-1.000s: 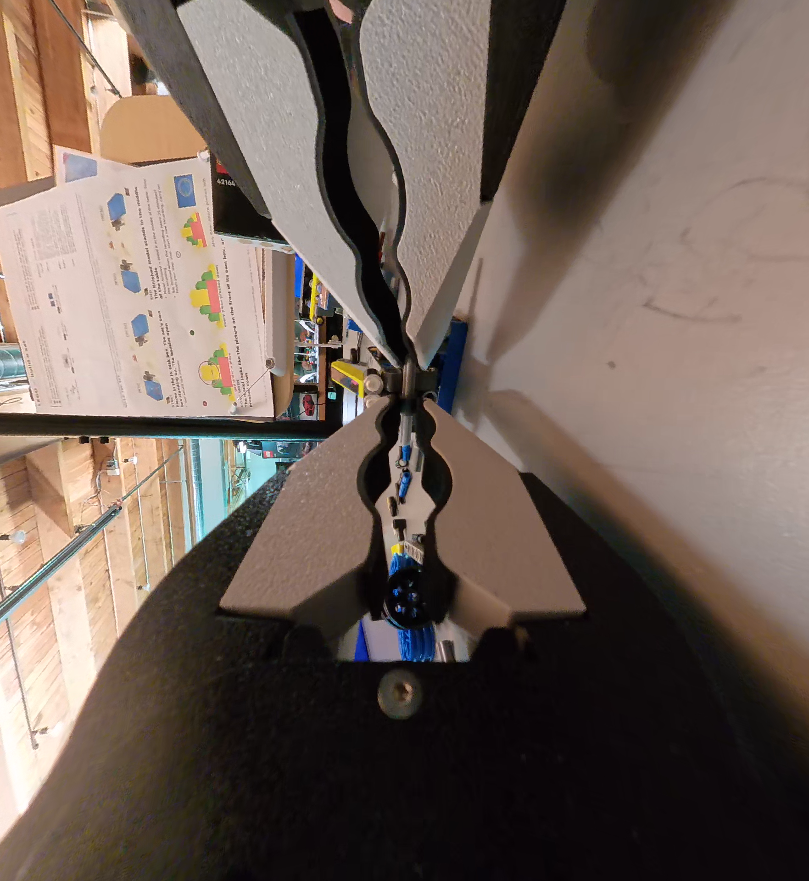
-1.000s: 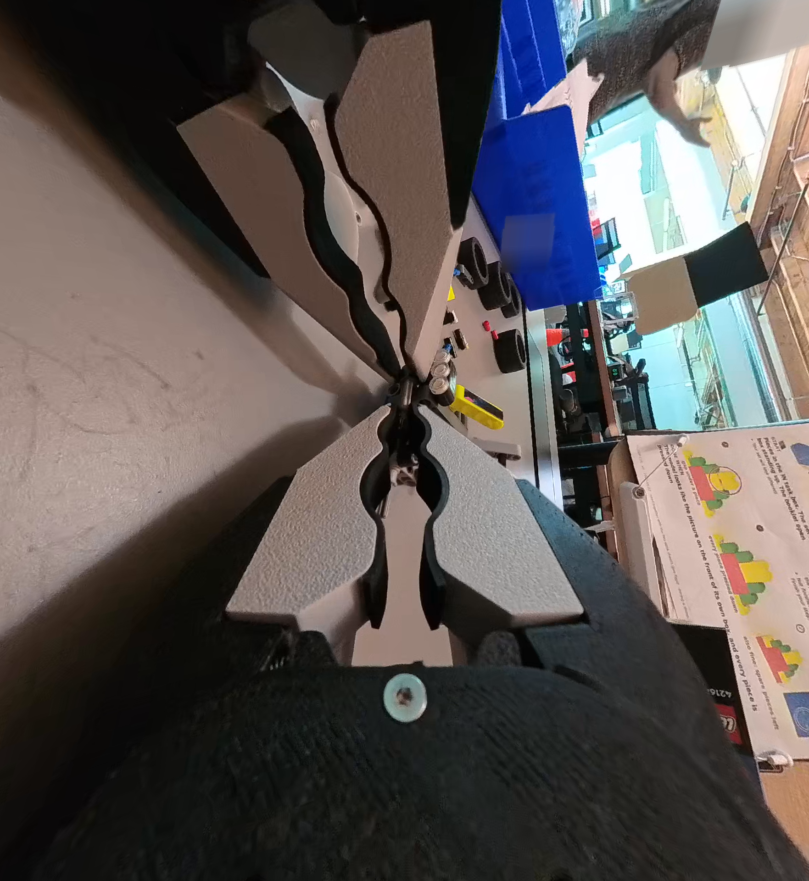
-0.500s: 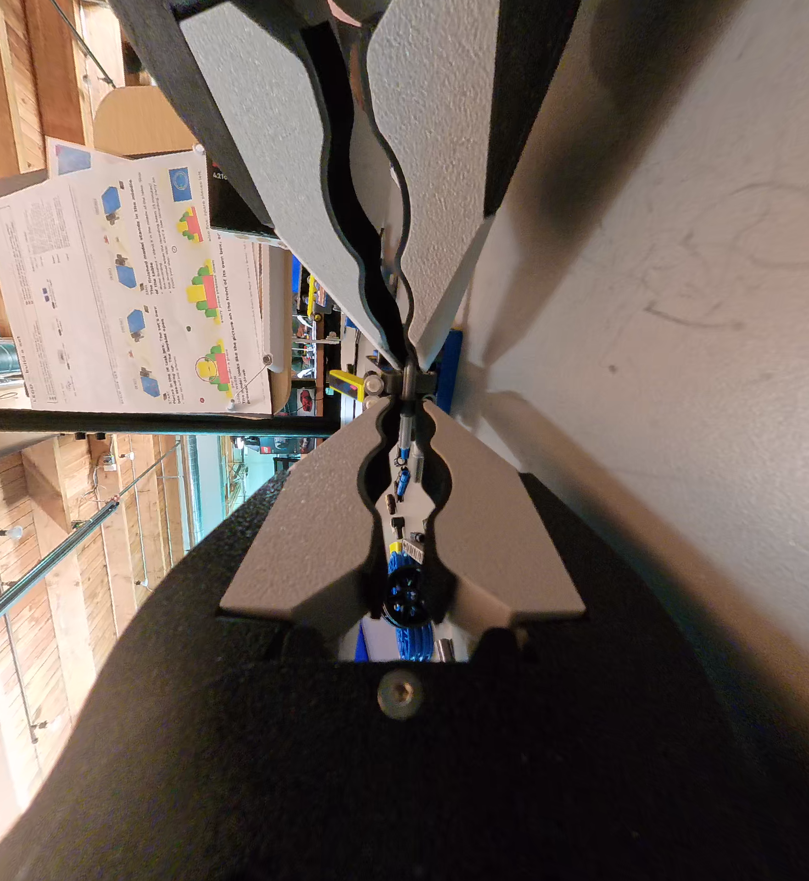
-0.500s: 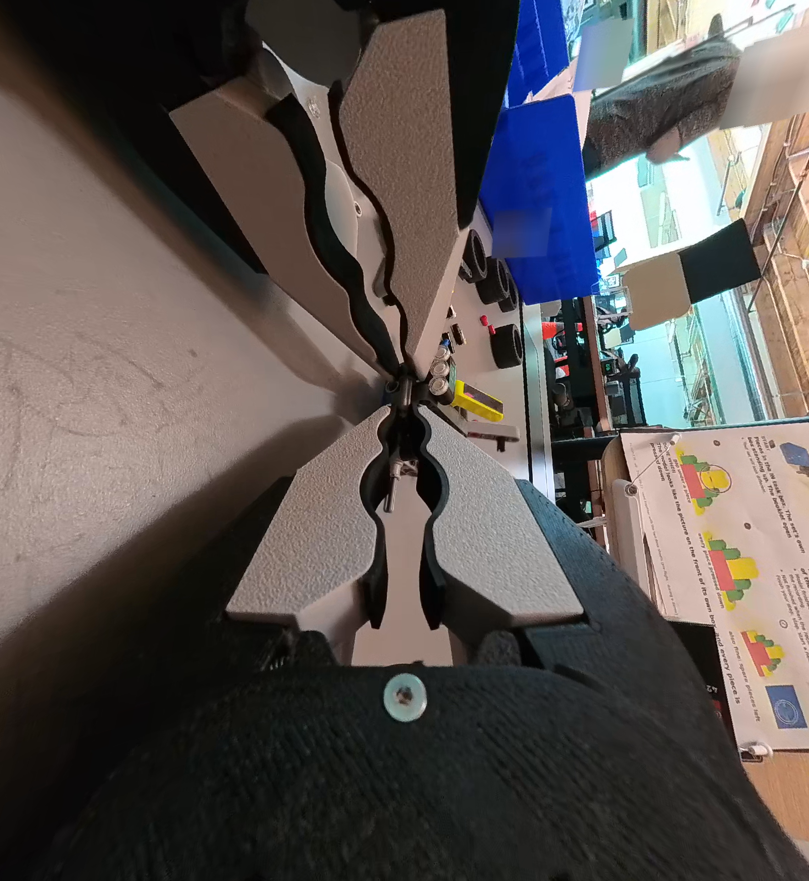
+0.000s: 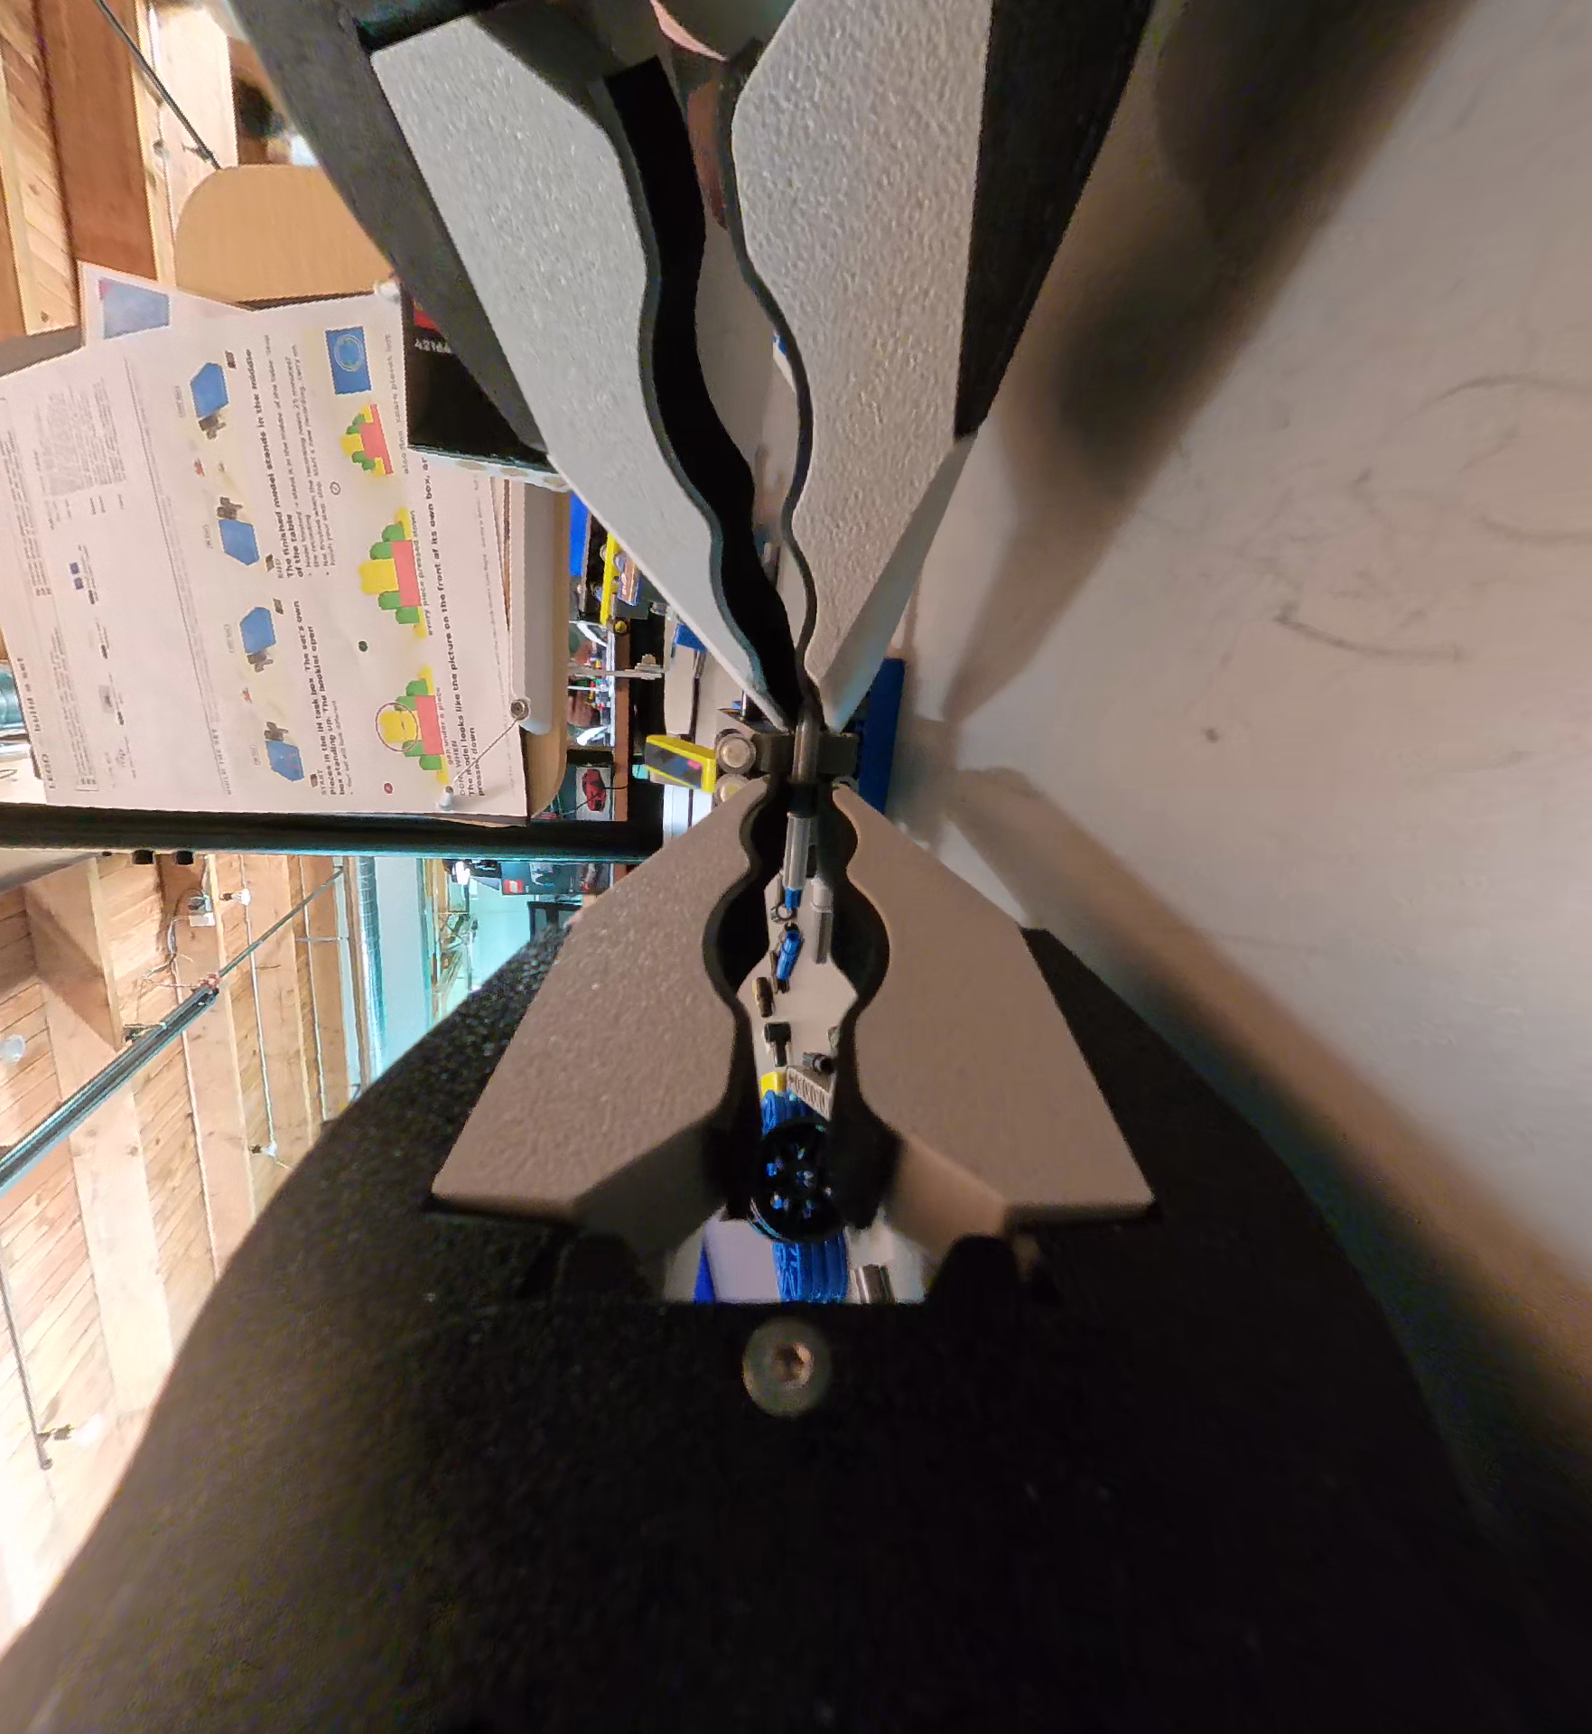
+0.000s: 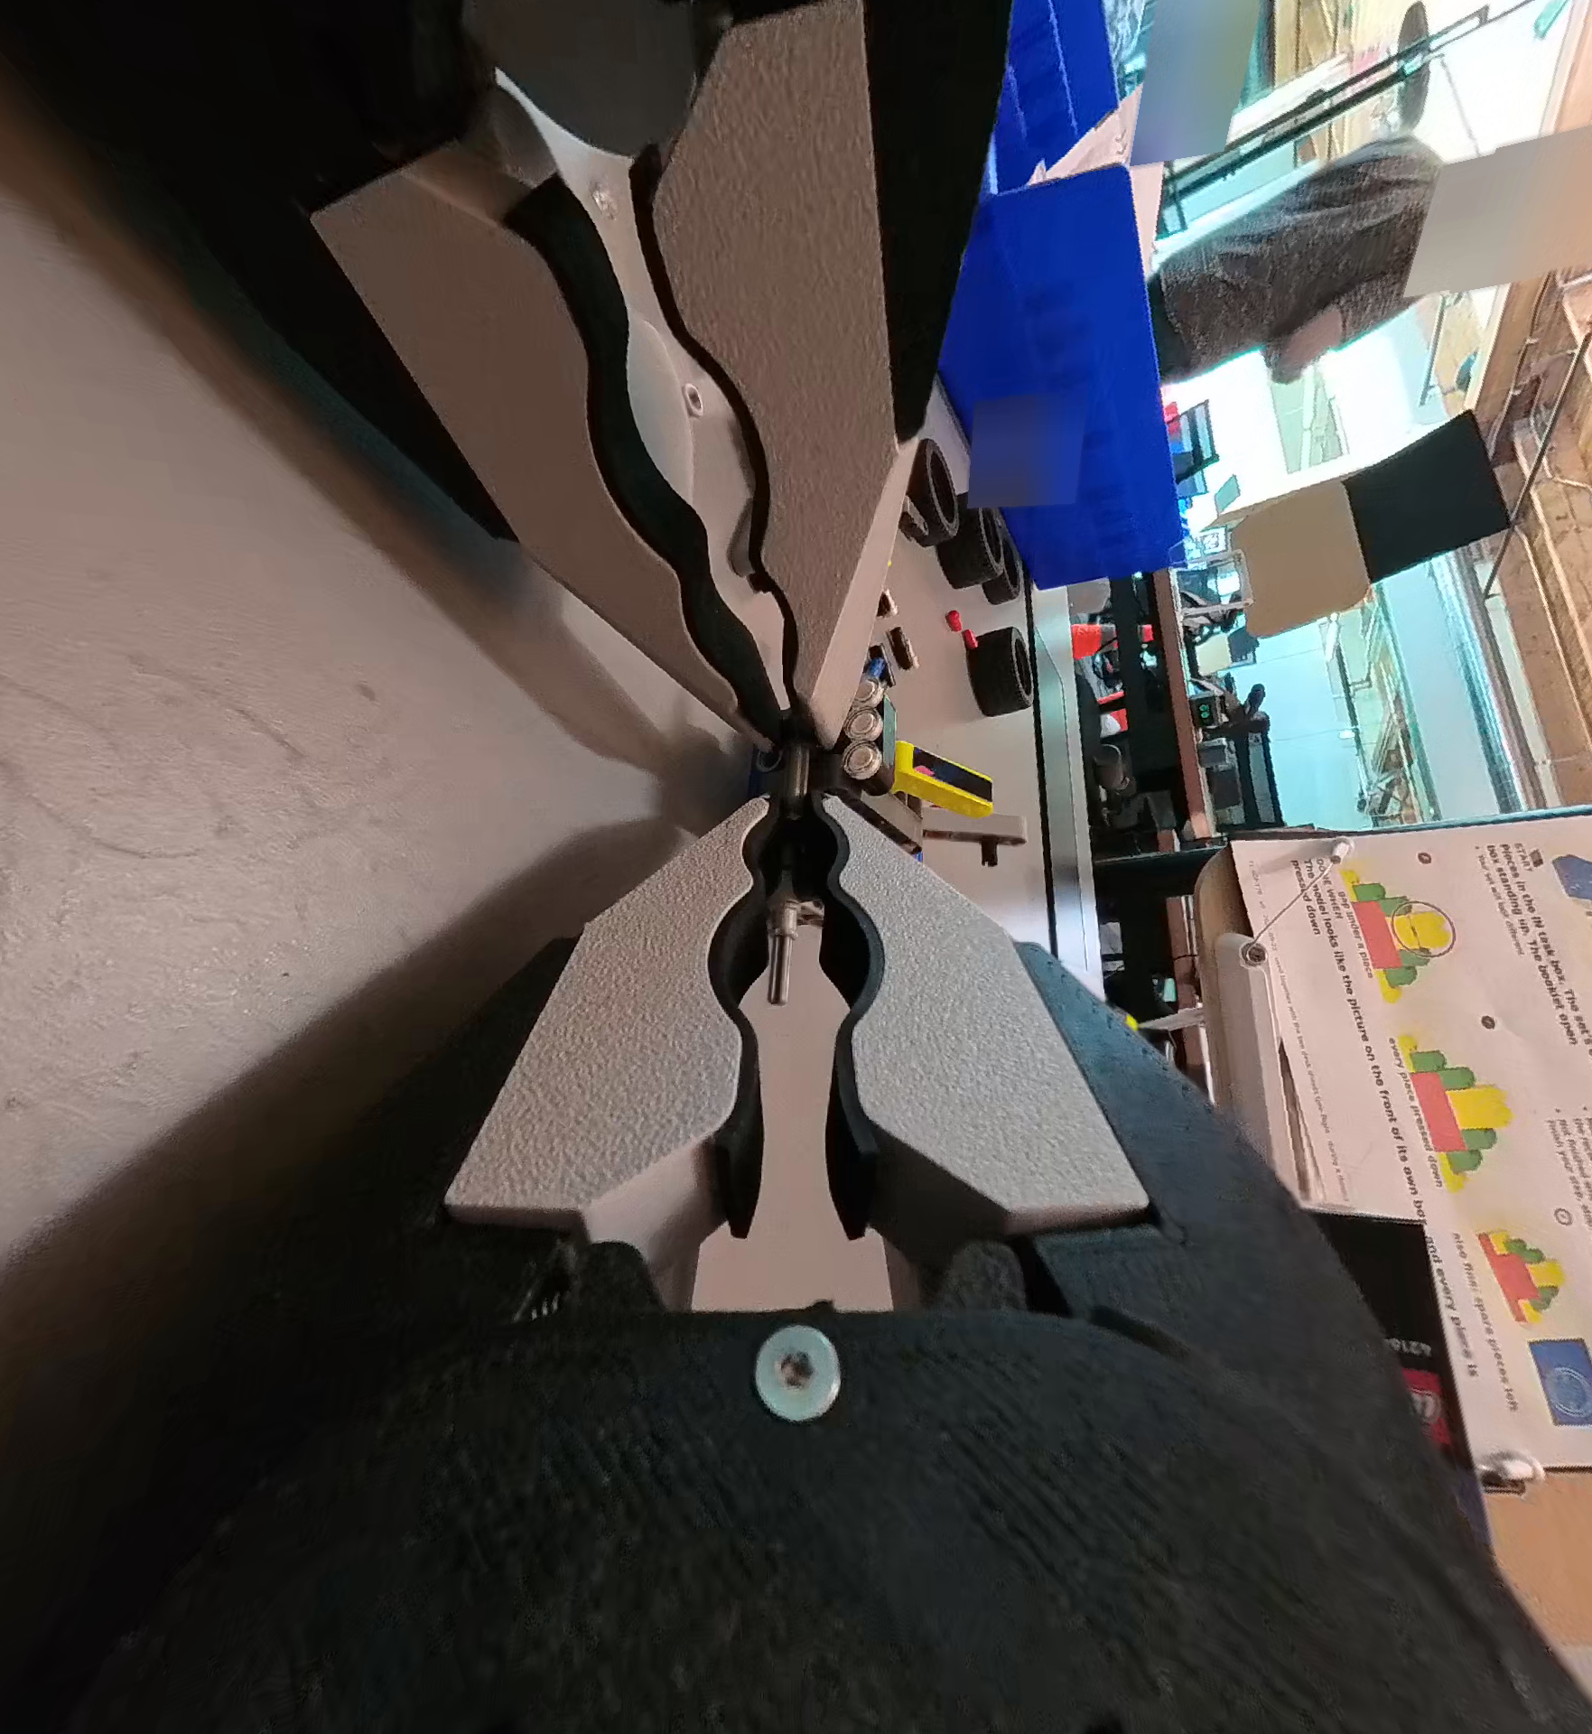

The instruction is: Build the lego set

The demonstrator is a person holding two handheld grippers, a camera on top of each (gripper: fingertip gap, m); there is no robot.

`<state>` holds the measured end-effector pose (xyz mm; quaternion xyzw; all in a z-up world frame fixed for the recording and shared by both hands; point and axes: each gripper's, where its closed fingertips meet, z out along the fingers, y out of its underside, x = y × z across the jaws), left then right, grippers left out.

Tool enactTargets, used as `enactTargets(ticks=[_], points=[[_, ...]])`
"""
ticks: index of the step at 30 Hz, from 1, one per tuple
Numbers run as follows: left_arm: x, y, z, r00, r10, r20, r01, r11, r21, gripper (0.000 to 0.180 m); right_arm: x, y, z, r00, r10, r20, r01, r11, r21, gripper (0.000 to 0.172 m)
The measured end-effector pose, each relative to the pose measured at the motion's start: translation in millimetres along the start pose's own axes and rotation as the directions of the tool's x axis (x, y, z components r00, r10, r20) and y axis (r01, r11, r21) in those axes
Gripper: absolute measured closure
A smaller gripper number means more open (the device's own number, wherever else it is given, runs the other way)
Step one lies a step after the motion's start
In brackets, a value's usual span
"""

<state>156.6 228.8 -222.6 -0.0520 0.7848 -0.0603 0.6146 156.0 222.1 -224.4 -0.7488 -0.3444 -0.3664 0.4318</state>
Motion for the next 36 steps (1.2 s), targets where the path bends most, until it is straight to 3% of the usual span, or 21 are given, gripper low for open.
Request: enactTargets(ticks=[6, 14, 23, 36], points=[[2.2, -1.7, -1.7, 0.998, 0.053, 0.027, -0.053, 0.998, 0.016, 0.177, -1.4, 2.2, -0.3, 1.0, 0.001, 0.001, -0.001, 1.0, -0.001, 0.17], [-0.1, -6.1, -15.1, 0.999, 0.015, 0.049, -0.019, 0.997, 0.076, 0.171, 2.8, 5.5, -3.1, 1.0, 0.021, -0.021, -0.021, 1.0, 0.012, 0.17], [-8.2, 28.0, -15.9, 0.988, -0.142, 0.054, 0.144, 0.989, -0.043, 0.168, 2.2, 6.4, -9.7, 0.998, 0.063, -0.003, -0.063, 0.997, 0.046, 0.16], [-0.4, 32.2, -10.4, 0.992, -0.122, 0.018, 0.123, 0.99, -0.076, 0.168, 1.1, 4.9, -3.8, 0.998, -0.041, -0.043, 0.042, 0.999, 0.017, 0.161]])
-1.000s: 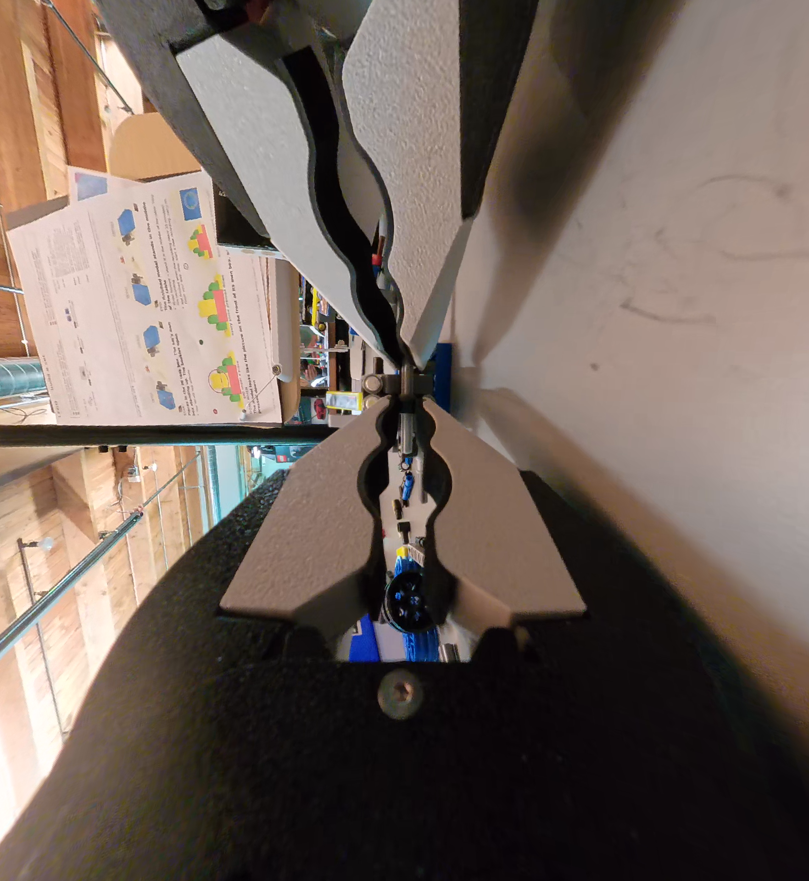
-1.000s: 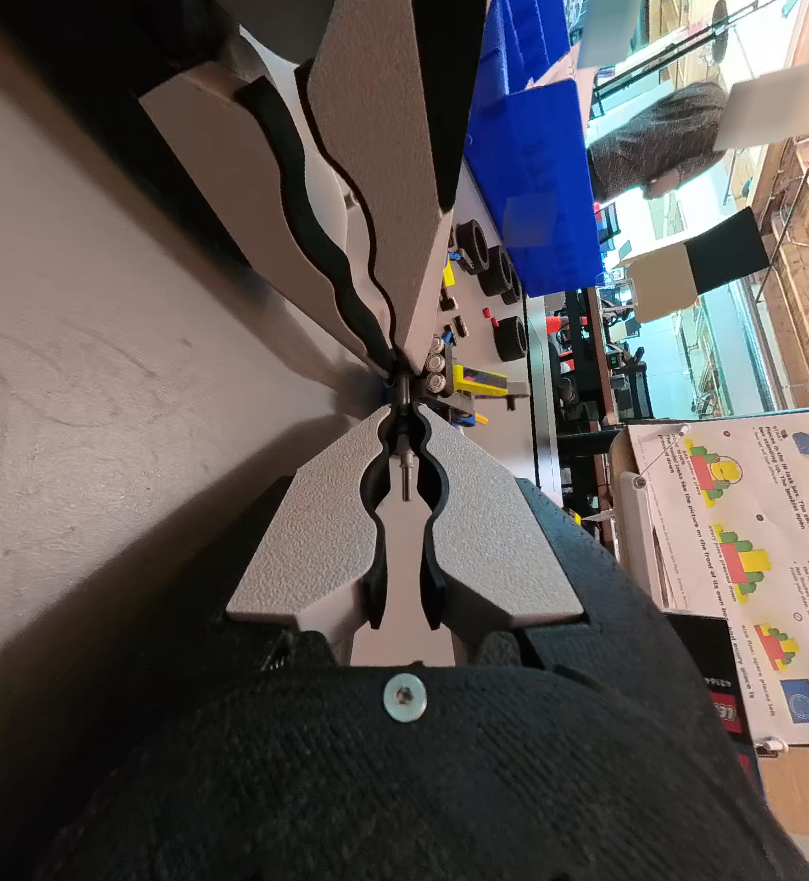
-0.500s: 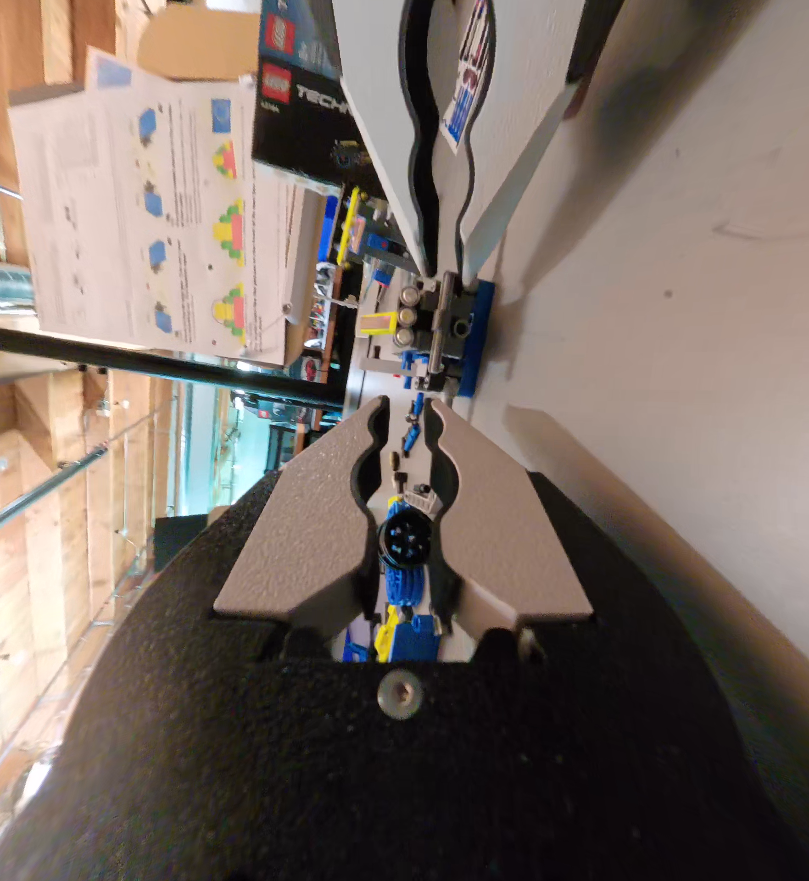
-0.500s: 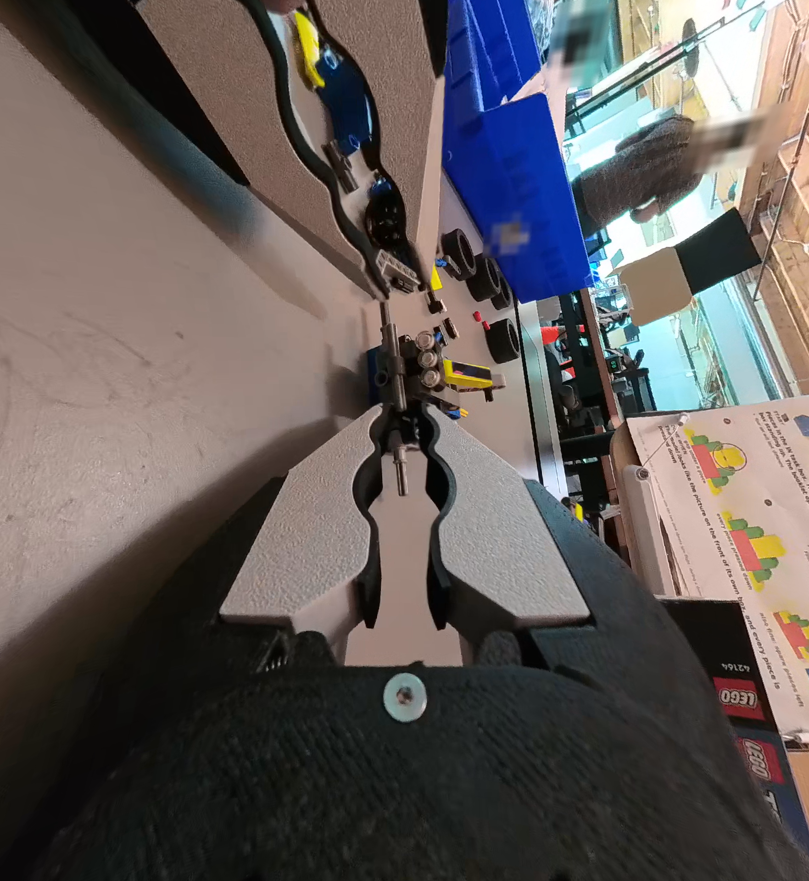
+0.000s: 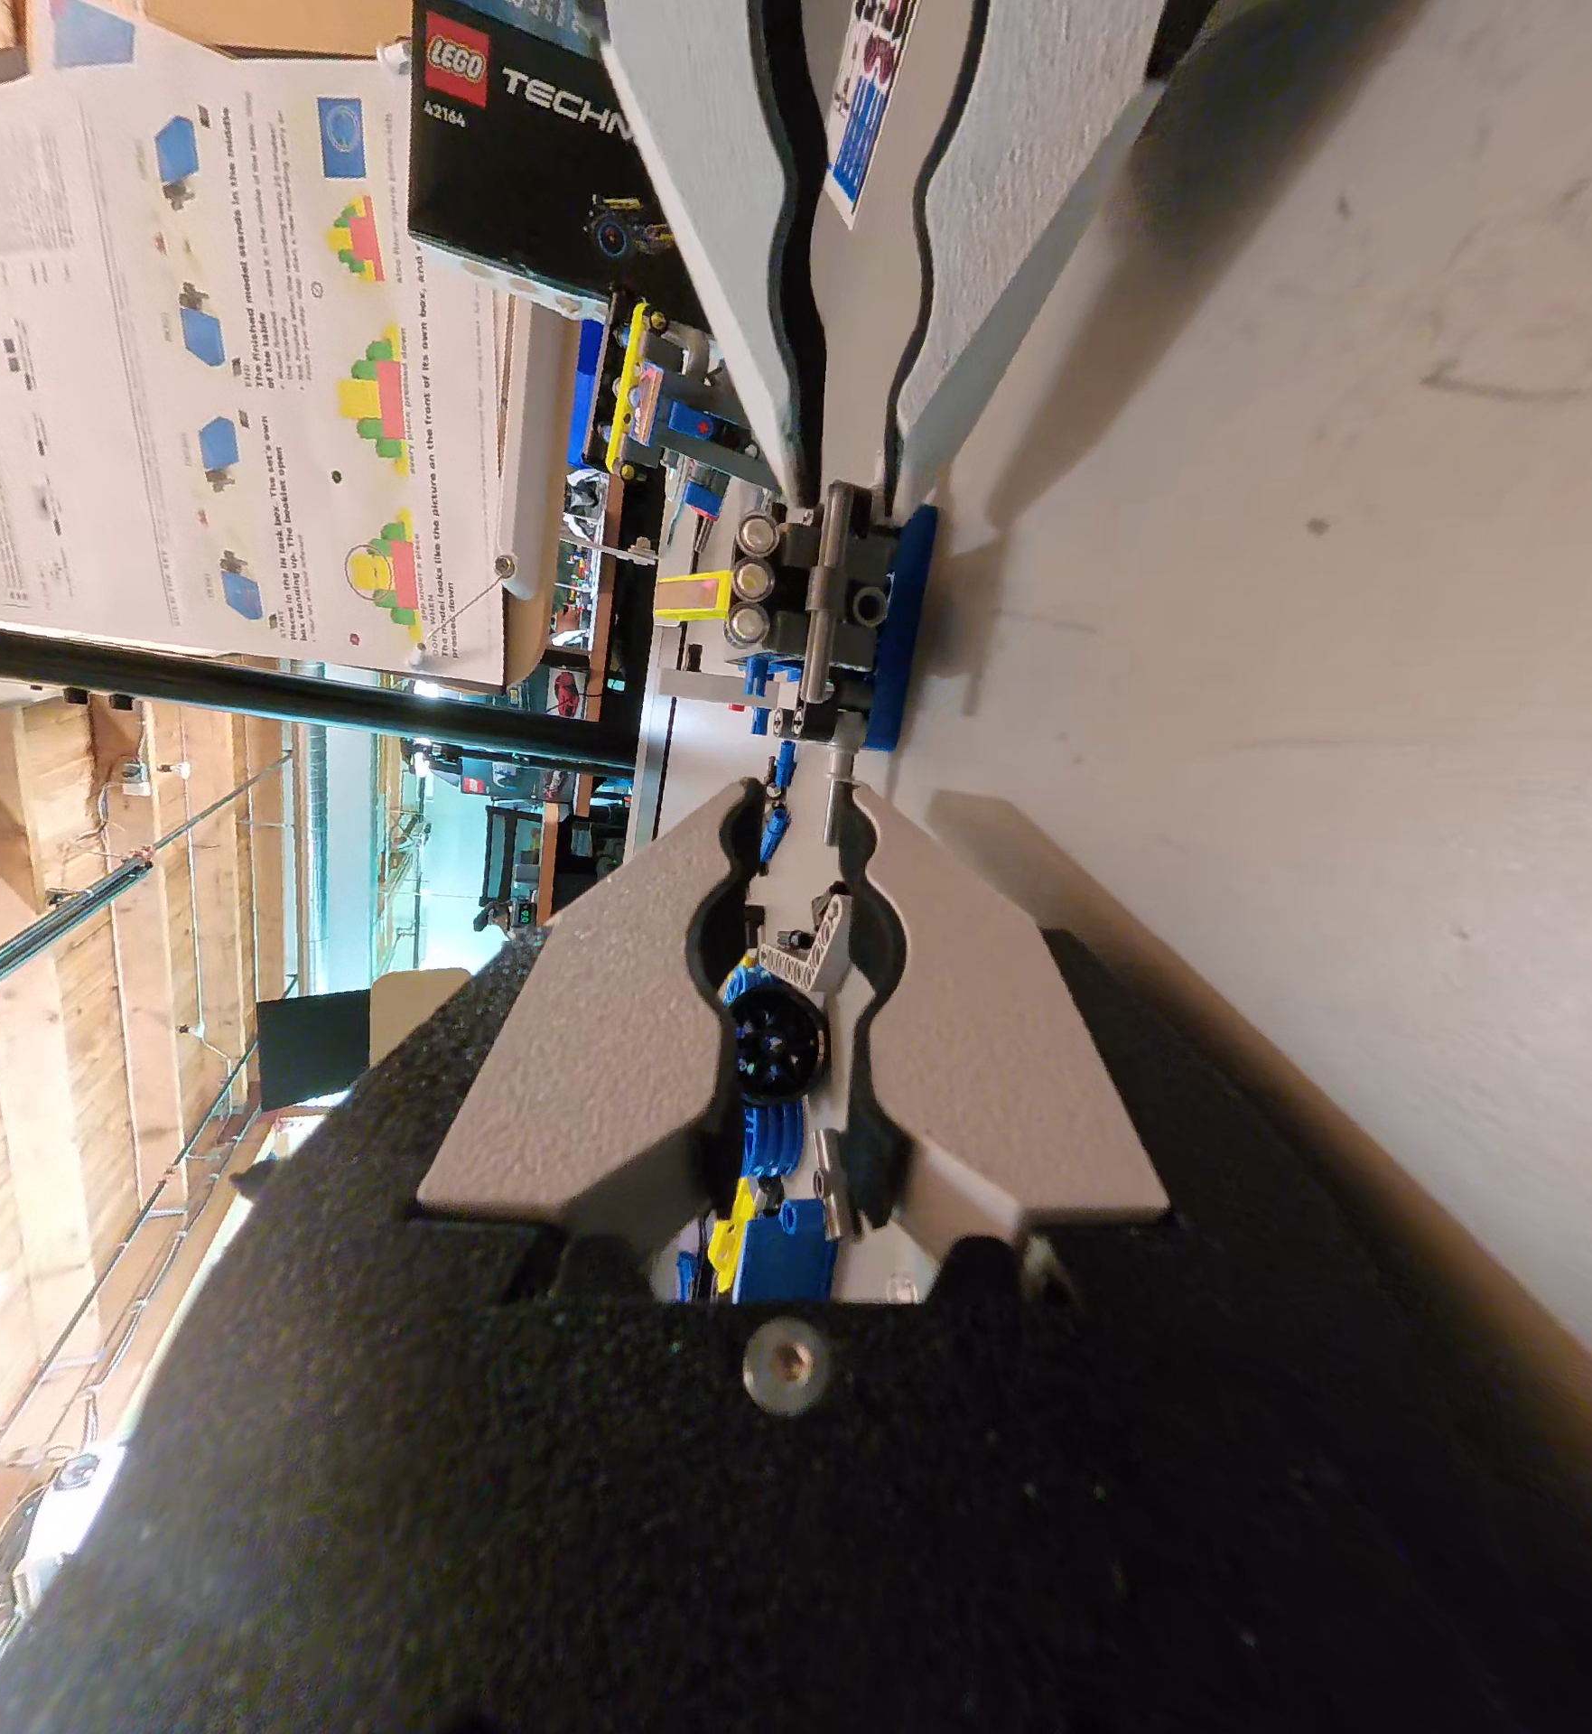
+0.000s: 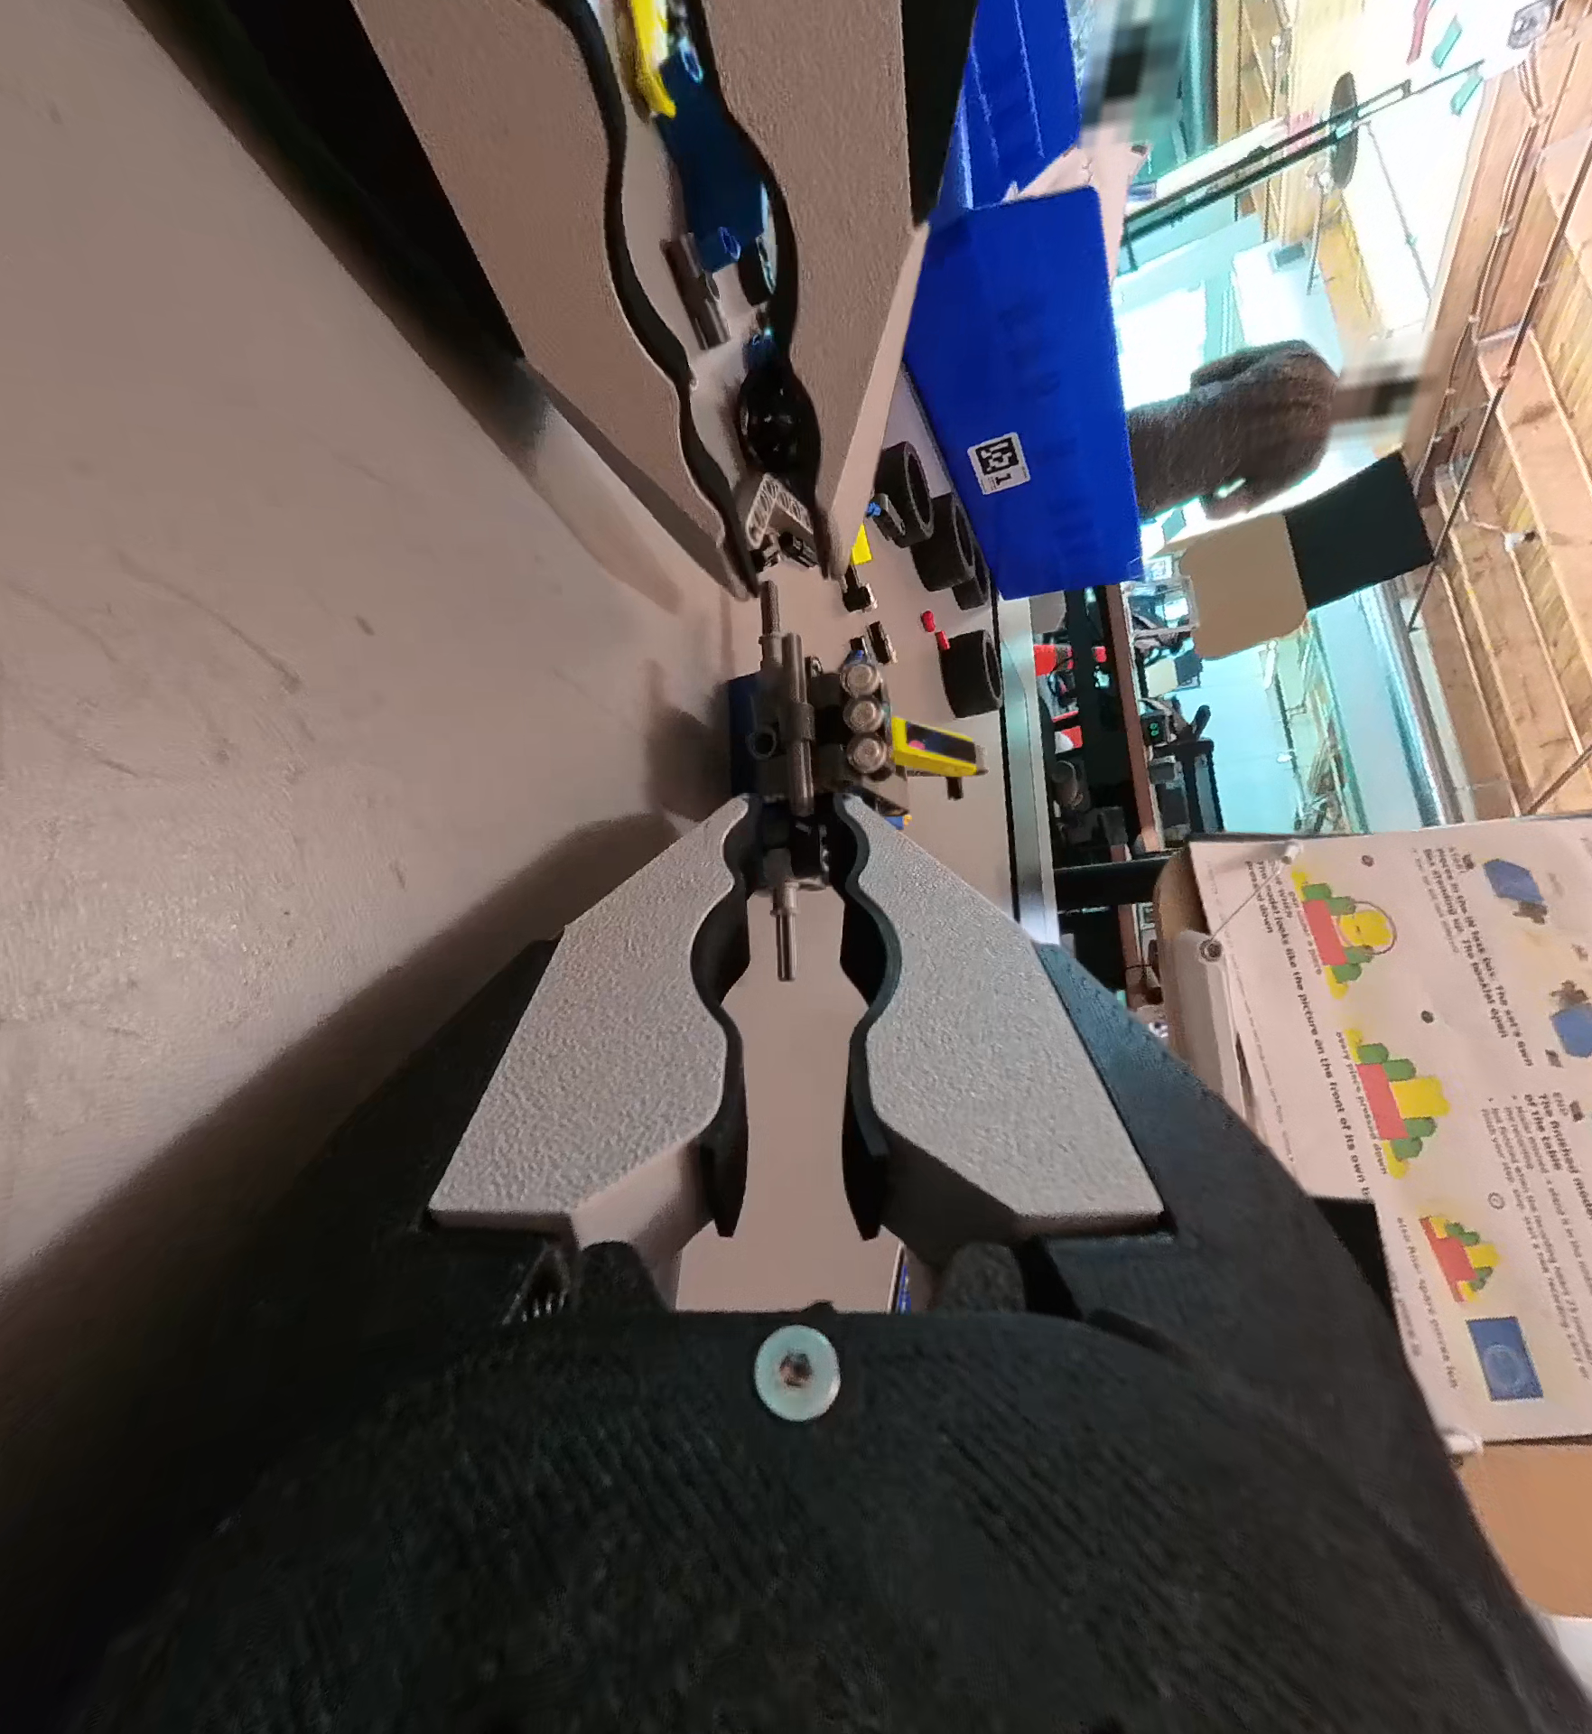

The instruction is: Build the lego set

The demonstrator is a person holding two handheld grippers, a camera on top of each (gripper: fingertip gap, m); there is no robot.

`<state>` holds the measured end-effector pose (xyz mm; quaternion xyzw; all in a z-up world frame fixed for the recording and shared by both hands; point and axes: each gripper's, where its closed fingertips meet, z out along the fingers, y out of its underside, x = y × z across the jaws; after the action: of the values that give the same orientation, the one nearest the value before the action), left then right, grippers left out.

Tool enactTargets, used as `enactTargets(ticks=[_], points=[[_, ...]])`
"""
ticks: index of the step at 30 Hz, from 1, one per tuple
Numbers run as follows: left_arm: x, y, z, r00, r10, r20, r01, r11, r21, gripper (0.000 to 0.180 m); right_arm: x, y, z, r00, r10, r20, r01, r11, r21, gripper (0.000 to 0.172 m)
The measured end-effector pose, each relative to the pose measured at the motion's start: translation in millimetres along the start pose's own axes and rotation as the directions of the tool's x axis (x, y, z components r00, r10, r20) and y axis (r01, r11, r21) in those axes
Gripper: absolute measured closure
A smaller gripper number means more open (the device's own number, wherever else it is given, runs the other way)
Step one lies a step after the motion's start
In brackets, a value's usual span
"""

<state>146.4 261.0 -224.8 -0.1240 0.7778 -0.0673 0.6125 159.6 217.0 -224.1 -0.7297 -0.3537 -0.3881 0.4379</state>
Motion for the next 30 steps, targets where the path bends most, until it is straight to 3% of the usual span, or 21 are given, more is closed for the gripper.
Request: enactTargets(ticks=[3, 10, 21, 23, 27, 30], points=[[1.5, -1.3, 1.0, 1.0, 0.002, -0.008, -0.002, 1.0, 0.003, 0.168, 1.2, -2.8, 1.5, 0.999, -0.034, -0.013, 0.034, 0.999, -0.004, 0.17], [3.5, -18.3, 2.3, 0.999, 0.047, 0.002, -0.047, 0.997, 0.059, 0.172, -5.9, -11.9, -6.9, 0.997, -0.073, -0.013, 0.072, 0.997, -0.037, 0.17], [2.2, -26.9, 11.2, 0.996, 0.091, 0.016, -0.092, 0.991, 0.096, 0.171, -16.6, -18.8, -21.7, 0.999, -0.015, -0.038, 0.008, 0.985, -0.174, 0.169], [1.7, -23.1, 10.0, 0.996, 0.086, 0.016, -0.087, 0.993, 0.084, 0.169, -14.3, -19.0, -25.4, 0.998, -0.026, -0.05, 0.017, 0.984, -0.177, 0.161], [-4.2, -8.7, -2.6, 0.999, 0.04, 0.033, -0.041, 0.998, 0.046, 0.166, 11.1, -12.6, -67.6, 0.989, 0.057, -0.133, -0.079, 0.984, -0.16, 0.155], [-19.3, -5.4, -21.6, 0.994, -0.053, 0.091, 0.049, 0.997, 0.051, 0.17, 34.4, 44.1, -139.2, 0.953, 0.182, -0.244, -0.24, 0.942, -0.236, 0.163]])
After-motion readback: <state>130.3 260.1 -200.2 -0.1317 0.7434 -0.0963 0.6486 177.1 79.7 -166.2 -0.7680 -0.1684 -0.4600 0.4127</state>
